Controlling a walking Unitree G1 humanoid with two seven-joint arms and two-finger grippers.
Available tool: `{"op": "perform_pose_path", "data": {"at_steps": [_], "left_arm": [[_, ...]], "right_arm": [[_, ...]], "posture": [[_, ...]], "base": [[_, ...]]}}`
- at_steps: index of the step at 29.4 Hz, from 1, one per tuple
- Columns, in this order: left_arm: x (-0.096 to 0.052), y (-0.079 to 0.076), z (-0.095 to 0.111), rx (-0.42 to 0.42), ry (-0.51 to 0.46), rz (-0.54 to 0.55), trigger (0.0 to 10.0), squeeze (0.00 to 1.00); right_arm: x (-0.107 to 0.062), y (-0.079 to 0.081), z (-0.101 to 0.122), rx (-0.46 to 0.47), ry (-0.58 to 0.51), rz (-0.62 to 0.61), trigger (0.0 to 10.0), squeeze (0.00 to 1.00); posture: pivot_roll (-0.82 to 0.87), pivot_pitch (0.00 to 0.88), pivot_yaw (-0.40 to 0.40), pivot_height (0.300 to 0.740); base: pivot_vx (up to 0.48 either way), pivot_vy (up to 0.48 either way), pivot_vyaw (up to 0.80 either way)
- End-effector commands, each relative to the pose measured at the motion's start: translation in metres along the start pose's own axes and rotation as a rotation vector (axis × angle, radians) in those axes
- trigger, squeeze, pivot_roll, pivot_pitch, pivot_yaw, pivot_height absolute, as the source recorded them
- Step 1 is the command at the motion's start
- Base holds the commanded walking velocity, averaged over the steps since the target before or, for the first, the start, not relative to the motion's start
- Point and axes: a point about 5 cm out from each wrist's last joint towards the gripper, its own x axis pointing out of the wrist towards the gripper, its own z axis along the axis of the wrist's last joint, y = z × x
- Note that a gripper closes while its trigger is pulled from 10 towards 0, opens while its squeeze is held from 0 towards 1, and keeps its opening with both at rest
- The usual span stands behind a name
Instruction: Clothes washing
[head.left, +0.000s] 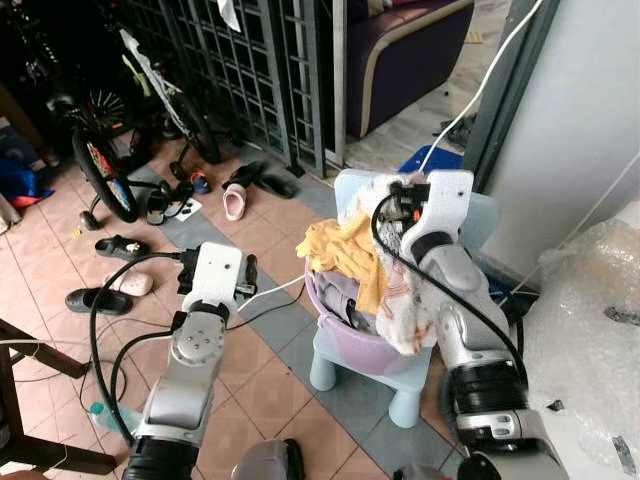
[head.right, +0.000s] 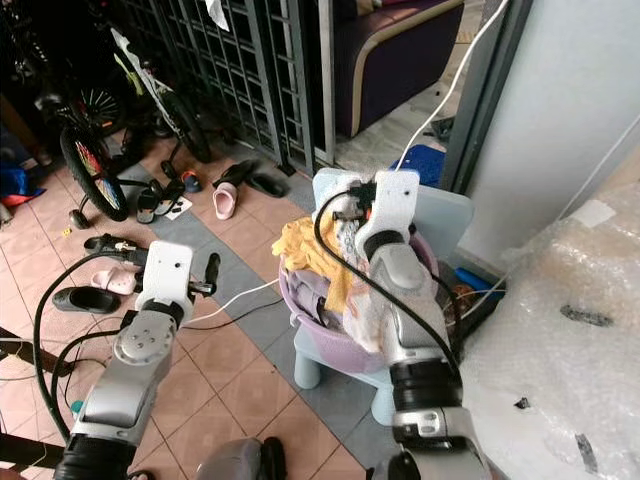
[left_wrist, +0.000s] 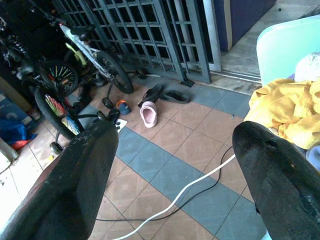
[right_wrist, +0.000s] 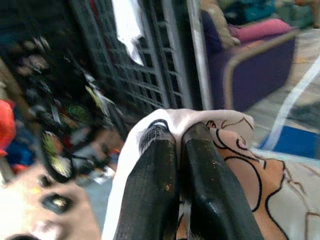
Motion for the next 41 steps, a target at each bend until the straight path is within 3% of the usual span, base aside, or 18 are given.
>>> {"op": "perform_pose_path", "data": {"at_steps": [1,3,6,7,8,10,13,14,15,17,21,24,27,32,35,41], "left_arm": [[0.001,0.001,0.0,0.009,0.006,-0.003,10.0,0.0],[0.001,-0.001,0.0,0.008,0.005,-0.008,10.0,0.0],[0.001,-0.004,0.001,0.006,0.004,-0.017,10.0,0.0],[0.001,-0.005,0.001,0.006,0.004,-0.02,10.0,0.0],[0.001,-0.005,0.001,0.006,0.004,-0.02,10.0,0.0],[-0.001,-0.006,0.0,0.007,0.008,-0.026,10.0,0.0],[-0.003,-0.004,-0.003,0.01,0.019,-0.026,10.0,0.0],[-0.004,-0.004,-0.004,0.01,0.021,-0.026,10.0,0.0],[-0.004,-0.003,-0.004,0.011,0.023,-0.027,10.0,0.0],[-0.005,-0.003,-0.005,0.012,0.028,-0.029,10.0,0.0],[-0.005,-0.005,-0.004,0.012,0.028,-0.034,10.0,0.0],[-0.008,-0.005,-0.003,0.01,0.028,-0.036,10.0,0.0],[-0.011,-0.001,-0.007,0.011,0.043,-0.035,10.0,0.0],[-0.011,0.0,-0.008,0.012,0.045,-0.041,10.0,0.0],[-0.01,-0.002,-0.007,0.012,0.043,-0.047,10.0,0.0],[-0.011,-0.002,-0.004,0.012,0.036,-0.052,10.0,0.0]], "right_arm": [[0.008,0.023,0.012,0.005,-0.031,0.106,0.0,0.0],[0.009,0.033,0.001,-0.027,0.035,0.157,0.0,0.0],[0.006,0.04,-0.029,-0.153,0.182,0.178,6.3,0.0],[0.001,0.041,-0.05,-0.179,0.276,0.178,10.0,0.0],[0.001,0.041,-0.05,-0.179,0.276,0.178,10.0,0.0],[-0.01,0.035,-0.08,-0.19,0.401,0.13,10.0,0.0],[-0.018,0.03,-0.09,-0.228,0.431,0.117,10.0,0.0],[-0.019,0.028,-0.091,-0.235,0.436,0.115,10.0,0.06],[-0.02,0.026,-0.091,-0.248,0.436,0.105,10.0,1.0],[-0.021,0.016,-0.088,-0.341,0.409,0.06,10.0,1.0],[-0.021,0.004,-0.077,-0.398,0.348,0.008,10.0,1.0],[-0.033,-0.006,-0.061,-0.403,0.319,0.021,10.0,1.0],[-0.065,-0.01,-0.066,-0.377,0.43,0.178,10.0,1.0],[-0.092,-0.016,-0.076,-0.404,0.551,0.332,10.0,1.0],[-0.102,-0.022,-0.081,-0.399,0.613,0.369,10.0,1.0],[-0.102,-0.019,-0.084,-0.414,0.66,0.45,10.0,1.0]], "posture": [[-0.02,0.0,0.131,0.74],[-0.02,0.0,0.13,0.74],[-0.02,0.0,0.127,0.74],[-0.02,0.0,0.124,0.74],[-0.02,0.0,0.124,0.74],[-0.01,0.0,0.12,0.74],[-0.01,0.0,0.119,0.74],[-0.01,0.005,0.119,0.74],[-0.01,0.005,0.119,0.74],[-0.02,0.015,0.118,0.74],[-0.02,0.029,0.118,0.74],[-0.02,0.047,0.117,0.74],[-0.03,0.055,0.118,0.74],[-0.04,0.052,0.121,0.74],[-0.04,0.05,0.12,0.74],[-0.03,0.046,0.115,0.74]], "base": [[0.0,0.0,0.0],[0.0,0.0,0.0],[0.0,0.0,0.0],[0.0,0.0,0.0],[0.0,0.0,0.0],[0.0,0.0,0.0],[0.0,0.0,0.0],[0.0,0.0,0.0],[0.0,0.0,0.0],[0.0,0.0,0.0],[0.0,0.0,0.0],[0.0,0.0,0.0],[0.0,0.0,0.0],[0.0,0.0,0.0],[0.0,0.0,0.0],[0.0,0.0,0.0]]}}
